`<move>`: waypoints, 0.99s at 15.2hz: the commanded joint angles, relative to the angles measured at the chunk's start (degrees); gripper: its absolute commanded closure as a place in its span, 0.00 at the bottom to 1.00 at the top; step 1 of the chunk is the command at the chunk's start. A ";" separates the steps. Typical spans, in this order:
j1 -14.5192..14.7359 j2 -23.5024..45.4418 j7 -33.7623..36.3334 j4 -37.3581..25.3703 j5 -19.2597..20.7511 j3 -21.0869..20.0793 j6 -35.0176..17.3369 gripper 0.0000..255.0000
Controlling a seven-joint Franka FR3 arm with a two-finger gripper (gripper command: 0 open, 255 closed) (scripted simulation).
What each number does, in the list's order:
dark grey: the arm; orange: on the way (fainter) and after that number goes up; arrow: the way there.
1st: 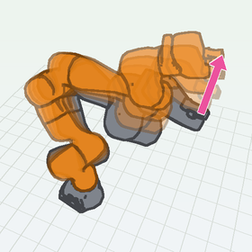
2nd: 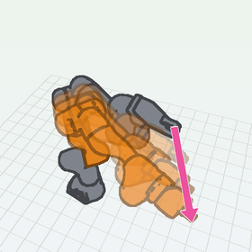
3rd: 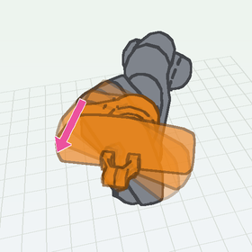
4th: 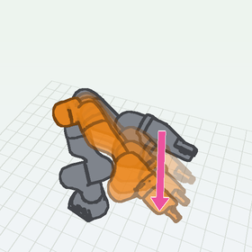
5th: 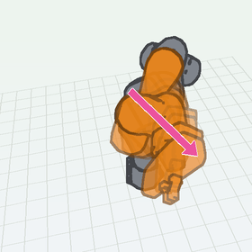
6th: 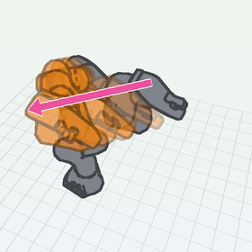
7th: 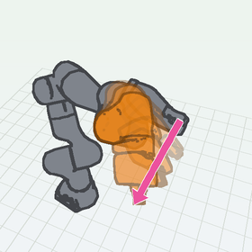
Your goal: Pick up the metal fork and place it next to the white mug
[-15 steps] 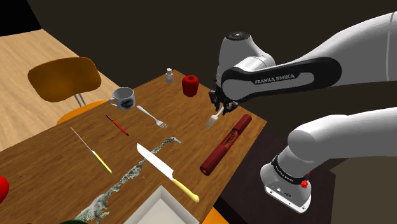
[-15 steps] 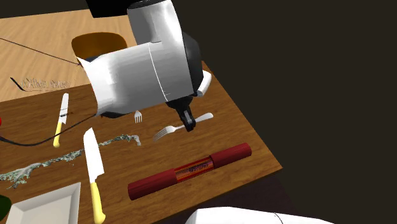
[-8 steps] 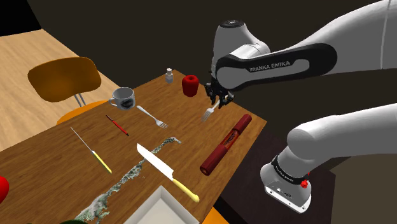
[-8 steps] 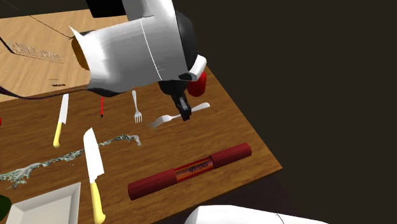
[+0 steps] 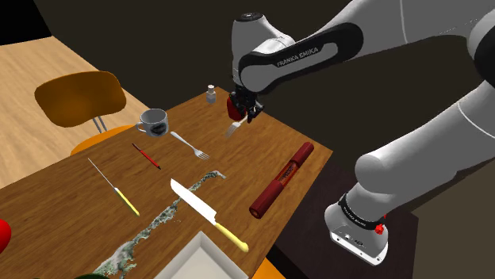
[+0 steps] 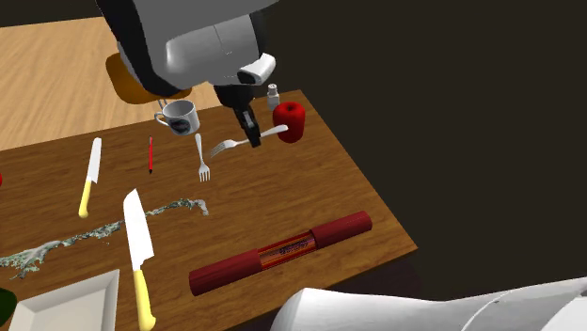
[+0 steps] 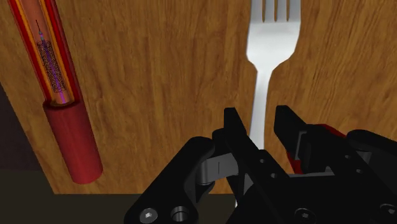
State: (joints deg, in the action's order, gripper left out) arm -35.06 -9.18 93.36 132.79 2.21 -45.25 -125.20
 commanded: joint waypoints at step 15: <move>16.33 45.48 15.65 -51.33 29.98 4.58 19.46 1.00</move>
State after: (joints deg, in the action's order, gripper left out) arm -20.85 33.13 109.33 86.57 30.95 -41.63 -107.87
